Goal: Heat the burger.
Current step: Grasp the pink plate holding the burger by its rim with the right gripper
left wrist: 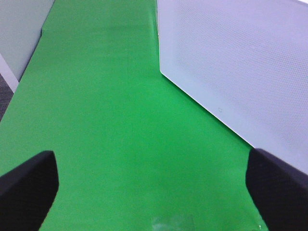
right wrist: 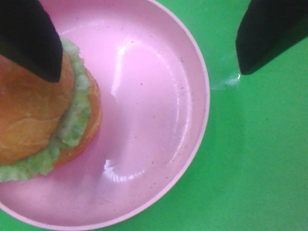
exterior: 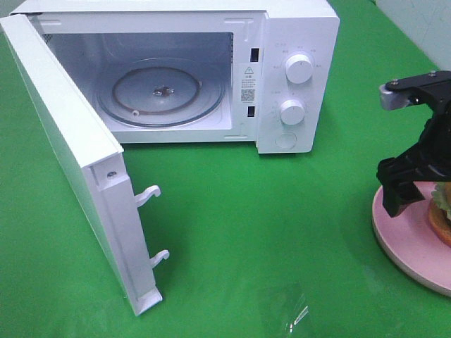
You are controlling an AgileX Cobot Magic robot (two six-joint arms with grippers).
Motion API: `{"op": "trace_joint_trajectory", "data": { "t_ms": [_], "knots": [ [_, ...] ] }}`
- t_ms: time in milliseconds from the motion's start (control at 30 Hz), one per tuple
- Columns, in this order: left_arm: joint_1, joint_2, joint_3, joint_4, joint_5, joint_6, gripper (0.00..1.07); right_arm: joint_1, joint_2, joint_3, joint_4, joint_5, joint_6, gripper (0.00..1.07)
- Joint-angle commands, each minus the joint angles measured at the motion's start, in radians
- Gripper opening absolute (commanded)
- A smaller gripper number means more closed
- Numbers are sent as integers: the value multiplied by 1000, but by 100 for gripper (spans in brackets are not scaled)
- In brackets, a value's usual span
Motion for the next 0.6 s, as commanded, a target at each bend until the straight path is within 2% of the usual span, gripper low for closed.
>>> {"op": "trace_joint_trajectory", "data": {
  "t_ms": [33, 300, 600],
  "knots": [
    [-1, -17, 4, -3, -13, -3, 98, -3, 39, -4, -6, -10, -13, 94],
    [-1, -17, 4, -3, -13, -3, 98, -3, 170, -4, 37, -117, -13, 91],
    [-1, -17, 4, -3, -13, -3, 98, -3, 236, -4, 40, -172, -15, 87]
  ]
}}
